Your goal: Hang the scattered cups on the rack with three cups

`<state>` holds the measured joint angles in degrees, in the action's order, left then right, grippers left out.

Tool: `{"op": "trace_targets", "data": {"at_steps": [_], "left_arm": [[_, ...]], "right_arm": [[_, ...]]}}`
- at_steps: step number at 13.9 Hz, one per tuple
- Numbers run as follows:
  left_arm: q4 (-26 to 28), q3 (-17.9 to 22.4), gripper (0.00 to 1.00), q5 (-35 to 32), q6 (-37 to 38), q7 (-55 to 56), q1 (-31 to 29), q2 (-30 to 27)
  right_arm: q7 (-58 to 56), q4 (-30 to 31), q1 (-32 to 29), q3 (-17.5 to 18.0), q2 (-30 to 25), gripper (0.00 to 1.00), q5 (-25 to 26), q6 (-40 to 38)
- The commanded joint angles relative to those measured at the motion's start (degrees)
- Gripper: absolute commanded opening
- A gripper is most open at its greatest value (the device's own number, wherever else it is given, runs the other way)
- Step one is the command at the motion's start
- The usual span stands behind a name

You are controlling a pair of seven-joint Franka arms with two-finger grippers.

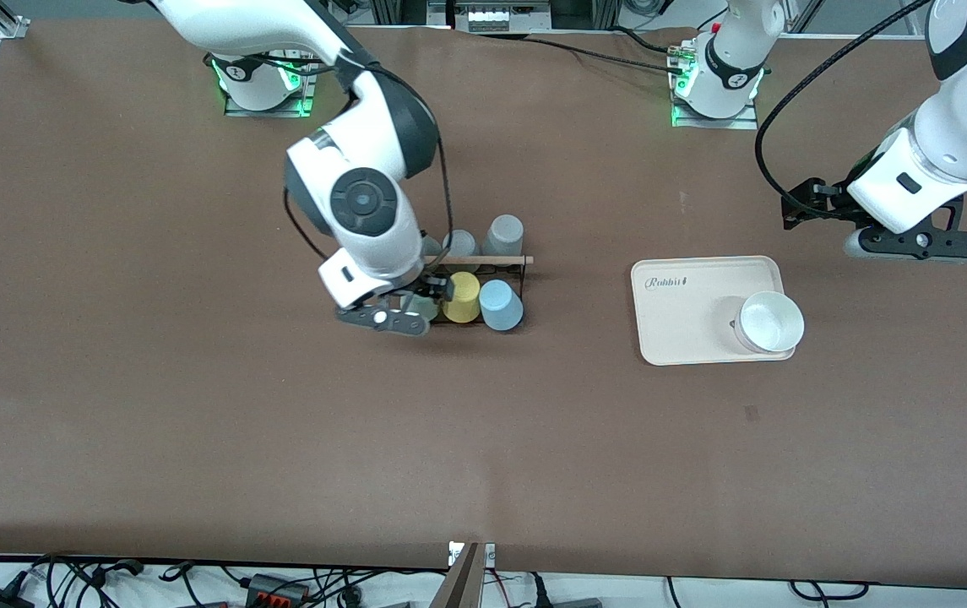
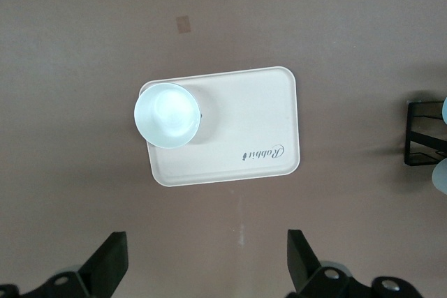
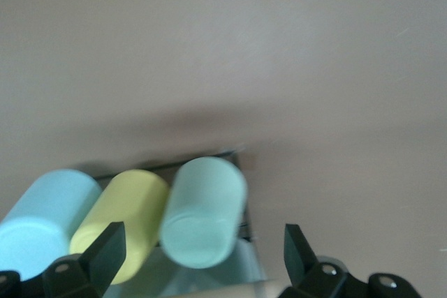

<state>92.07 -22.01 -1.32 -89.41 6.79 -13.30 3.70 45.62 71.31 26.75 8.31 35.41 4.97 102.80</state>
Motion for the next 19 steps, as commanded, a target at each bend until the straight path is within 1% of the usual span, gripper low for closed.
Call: {"op": "trace_targets", "data": {"at_steps": [1,3,5,6,8,11,13,14,15,16,17,19], "left_arm": [[2.59,-0.49,1.00,0.00,-1.38,0.24,-0.86,-2.38],[2.33,-0.49,1.00,0.00,-1.20,0.42,-0.77,-2.38],[2.24,-0.75,1.00,0.18,0.37,0.85,-0.86,-3.43],[1.72,-1.19,1.00,0.27,1.34,0.86,-0.77,-3.87],[1.45,-0.58,1.00,1.40,1.18,0.94,-0.94,-3.79],[1.36,-0.58,1.00,2.46,0.65,0.94,-1.12,-3.79],[1.45,-0.84,1.00,2.46,0.65,1.29,-1.12,-3.87],[1.45,-0.76,1.00,2.55,0.65,3.47,-1.21,-3.87],[1.45,-0.76,1.00,2.47,0.65,6.62,-1.12,-3.87],[1.45,-0.84,1.00,2.46,0.65,7.53,-1.12,-3.87],[1.45,-0.84,1.00,2.46,0.65,7.54,-1.12,-3.87],[1.45,-0.84,1.00,2.46,0.65,7.54,-1.12,-3.87]], "right_arm": [[-4.83,-6.00,-8.70,0.66,-2.35,1.00,-0.22,-6.64],[-6.14,-5.92,-15.73,1.18,-4.81,1.00,-0.57,-7.08],[-15.51,-4.17,-19.79,1.01,-8.32,1.00,-0.66,-9.70],[-18.08,-3.12,-21.98,1.01,-9.65,1.00,-0.66,-10.59],[-24.22,1.44,-25.85,1.09,-14.29,1.00,-0.75,-11.30],[-27.86,11.36,-28.59,1.01,-22.55,1.00,-1.02,-10.43],[-29.87,17.08,-28.68,0.92,-27.30,1.00,-1.02,-8.15],[-31.36,19.63,-29.46,0.83,-29.15,1.00,-1.10,-6.57],[-32.86,21.22,-29.65,0.83,-30.65,1.00,-1.54,-5.77],[-33.05,22.46,-29.82,0.83,-31.62,1.00,-2.59,-5.51],[-33.13,23.43,-30.26,0.74,-32.59,1.00,-3.64,-4.72],[-33.22,25.62,-31.05,0.74,-34.26,1.00,-4.09,-3.57]]}}
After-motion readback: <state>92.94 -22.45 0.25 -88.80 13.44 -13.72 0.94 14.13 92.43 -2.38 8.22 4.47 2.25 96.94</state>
